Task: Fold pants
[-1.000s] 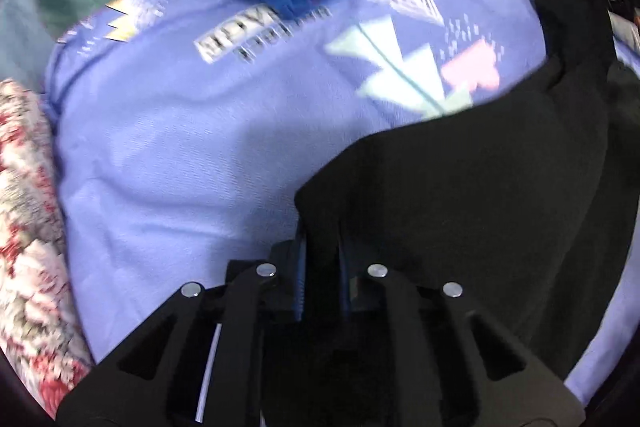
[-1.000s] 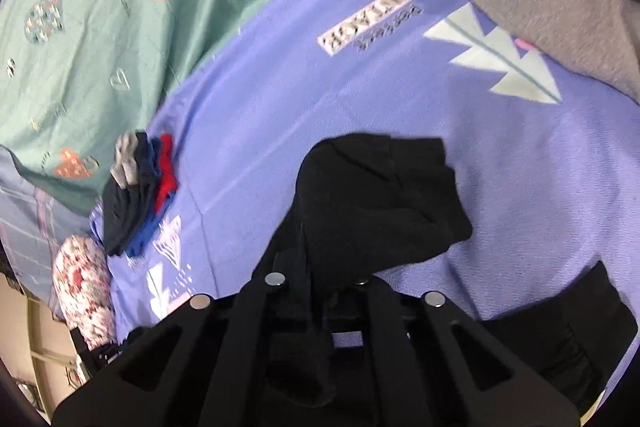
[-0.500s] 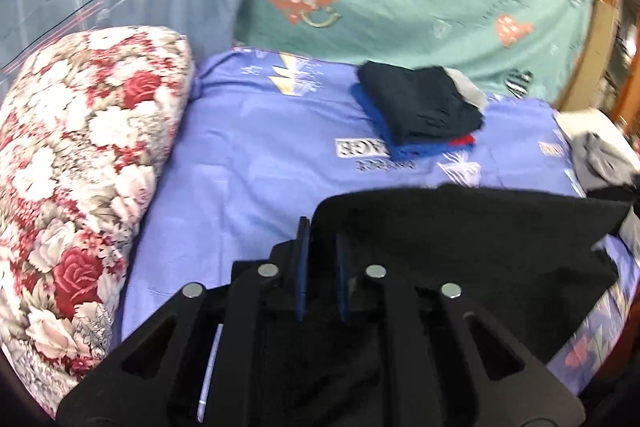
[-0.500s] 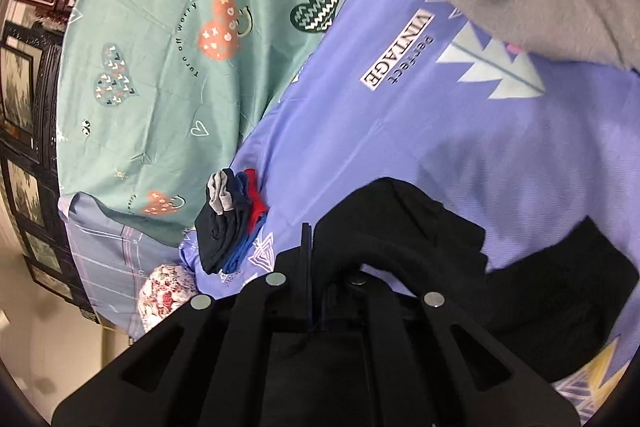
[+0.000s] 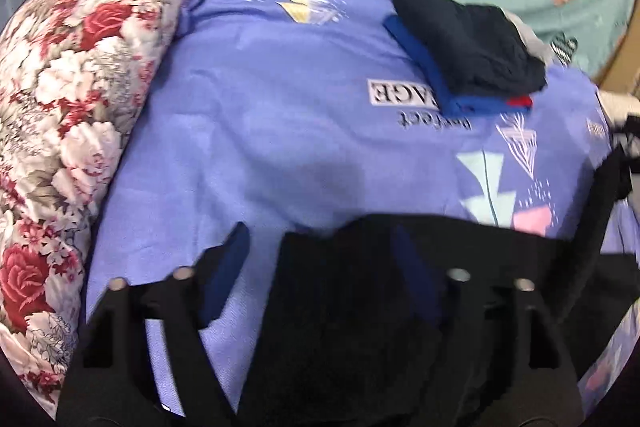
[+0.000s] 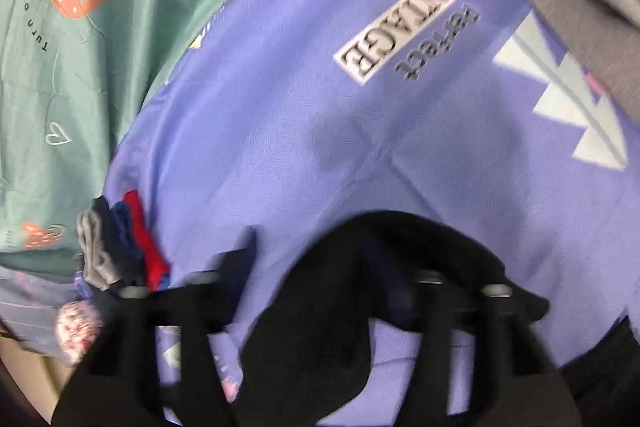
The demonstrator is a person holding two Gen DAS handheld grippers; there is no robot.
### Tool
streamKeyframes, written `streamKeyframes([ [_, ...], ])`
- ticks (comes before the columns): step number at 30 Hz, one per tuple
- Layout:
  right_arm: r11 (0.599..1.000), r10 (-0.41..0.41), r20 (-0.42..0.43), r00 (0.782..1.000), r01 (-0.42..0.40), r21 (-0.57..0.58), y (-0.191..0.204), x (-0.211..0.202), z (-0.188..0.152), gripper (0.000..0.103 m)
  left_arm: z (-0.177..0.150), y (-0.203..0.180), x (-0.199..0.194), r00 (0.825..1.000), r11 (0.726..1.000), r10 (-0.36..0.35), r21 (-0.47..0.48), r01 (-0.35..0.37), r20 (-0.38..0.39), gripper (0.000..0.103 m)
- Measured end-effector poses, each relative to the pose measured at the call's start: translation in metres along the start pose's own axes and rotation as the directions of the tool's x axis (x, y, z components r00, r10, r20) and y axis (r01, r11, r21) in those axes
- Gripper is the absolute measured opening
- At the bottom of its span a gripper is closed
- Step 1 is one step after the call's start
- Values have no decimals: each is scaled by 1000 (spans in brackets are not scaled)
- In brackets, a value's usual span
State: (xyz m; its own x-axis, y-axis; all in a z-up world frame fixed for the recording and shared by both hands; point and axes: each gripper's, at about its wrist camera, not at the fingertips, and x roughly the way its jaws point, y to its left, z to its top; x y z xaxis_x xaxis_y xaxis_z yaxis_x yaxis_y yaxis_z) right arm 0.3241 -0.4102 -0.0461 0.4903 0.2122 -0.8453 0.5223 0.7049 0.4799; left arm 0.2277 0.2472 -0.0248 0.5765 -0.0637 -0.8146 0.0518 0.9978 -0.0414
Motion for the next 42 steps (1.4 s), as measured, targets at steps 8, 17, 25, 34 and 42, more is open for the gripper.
streamKeyframes([
  [8,966,61,107,992,-32,-257,-16,-53,-50,80,1,-22,38,997,974,46,223,-32,-57,80],
  [17,991,48,144,988,-29,-131,-118,-98,-83,81,-2,-49,70,982,914,-50,389,120,-184,41],
  [25,981,88,99,991,-69,-183,-111,-95,-104,81,10,-35,87,973,913,-53,385,139,-225,76],
  [34,976,15,104,994,8,-218,-98,-75,-106,81,-5,-58,69,978,884,-82,439,161,-194,11],
  [42,900,-155,114,981,188,-392,-90,-40,-89,67,-1,-44,31,983,935,-150,309,176,-105,11],
])
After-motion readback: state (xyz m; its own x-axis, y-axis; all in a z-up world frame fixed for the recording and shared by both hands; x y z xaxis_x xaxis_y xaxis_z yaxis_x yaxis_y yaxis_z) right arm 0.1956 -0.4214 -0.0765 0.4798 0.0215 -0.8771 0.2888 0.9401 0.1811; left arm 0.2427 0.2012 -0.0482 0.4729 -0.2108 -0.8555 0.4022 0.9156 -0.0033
